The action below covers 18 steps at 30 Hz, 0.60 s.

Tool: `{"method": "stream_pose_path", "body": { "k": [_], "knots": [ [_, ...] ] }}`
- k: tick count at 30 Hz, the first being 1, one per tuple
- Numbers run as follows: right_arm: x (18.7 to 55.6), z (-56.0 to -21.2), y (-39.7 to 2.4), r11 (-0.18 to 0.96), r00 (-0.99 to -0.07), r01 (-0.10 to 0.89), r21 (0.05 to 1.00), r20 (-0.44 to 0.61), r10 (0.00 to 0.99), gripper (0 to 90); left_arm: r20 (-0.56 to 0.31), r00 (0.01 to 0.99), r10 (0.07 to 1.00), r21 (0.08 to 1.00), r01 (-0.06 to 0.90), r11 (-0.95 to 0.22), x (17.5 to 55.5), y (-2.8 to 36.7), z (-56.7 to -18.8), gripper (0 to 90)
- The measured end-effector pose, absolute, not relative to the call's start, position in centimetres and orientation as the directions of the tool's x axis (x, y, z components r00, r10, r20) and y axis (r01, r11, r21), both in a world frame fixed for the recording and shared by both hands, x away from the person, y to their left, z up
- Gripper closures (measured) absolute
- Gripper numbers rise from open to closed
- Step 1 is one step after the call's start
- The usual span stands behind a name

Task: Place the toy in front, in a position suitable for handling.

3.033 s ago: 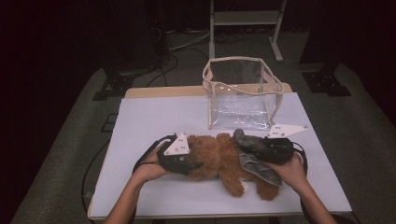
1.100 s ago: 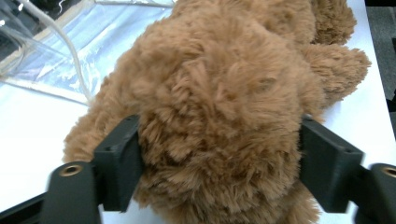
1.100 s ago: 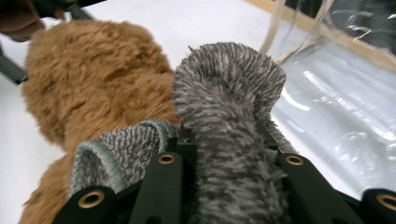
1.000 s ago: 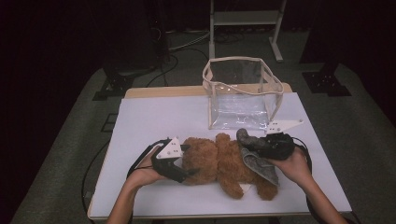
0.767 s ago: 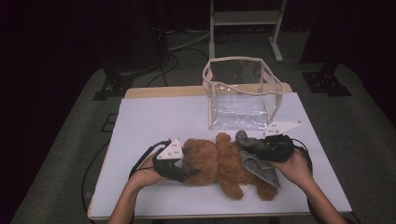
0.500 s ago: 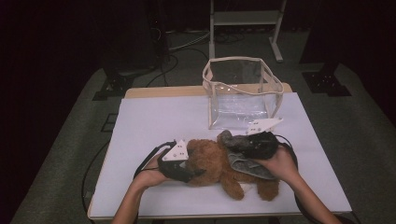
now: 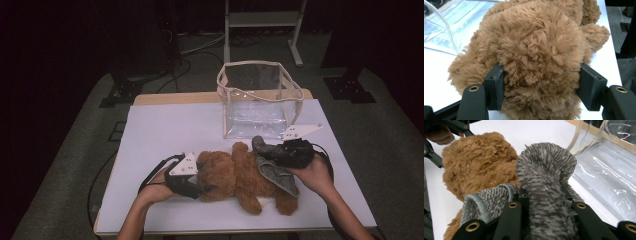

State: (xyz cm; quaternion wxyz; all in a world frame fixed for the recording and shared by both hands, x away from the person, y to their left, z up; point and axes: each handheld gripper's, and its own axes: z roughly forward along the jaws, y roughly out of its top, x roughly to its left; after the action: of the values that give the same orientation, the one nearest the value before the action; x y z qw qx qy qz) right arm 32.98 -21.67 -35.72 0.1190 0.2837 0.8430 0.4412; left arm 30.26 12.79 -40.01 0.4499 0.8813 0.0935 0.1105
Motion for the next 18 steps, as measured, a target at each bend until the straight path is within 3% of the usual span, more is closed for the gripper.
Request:
{"method": "stream_pose_path", "body": {
  "k": [5, 12, 18],
  "knots": [
    [32.7, -35.2, -20.7, 0.448, -0.825, 0.361, 0.818, 0.055, 0.563, 71.7, 0.128, 0.954, 0.271, 0.816, 0.054, -0.576, 30.3, 11.8, -39.9, 35.2],
    [32.1, -35.1, -16.6, 0.485, -0.886, 0.307, 0.819, 0.059, 0.461, 70.9, 0.129, 0.95, 0.285, 0.828, 0.055, -0.558, 30.6, 10.5, -40.2, 34.9],
    [32.1, -35.1, -16.9, 0.518, -0.889, 0.312, 0.796, 0.053, 0.455, 55.2, 0.127, 0.952, 0.278, 0.822, 0.056, -0.567, 30.5, 10.8, -40.2, 32.7]
  ]
}}
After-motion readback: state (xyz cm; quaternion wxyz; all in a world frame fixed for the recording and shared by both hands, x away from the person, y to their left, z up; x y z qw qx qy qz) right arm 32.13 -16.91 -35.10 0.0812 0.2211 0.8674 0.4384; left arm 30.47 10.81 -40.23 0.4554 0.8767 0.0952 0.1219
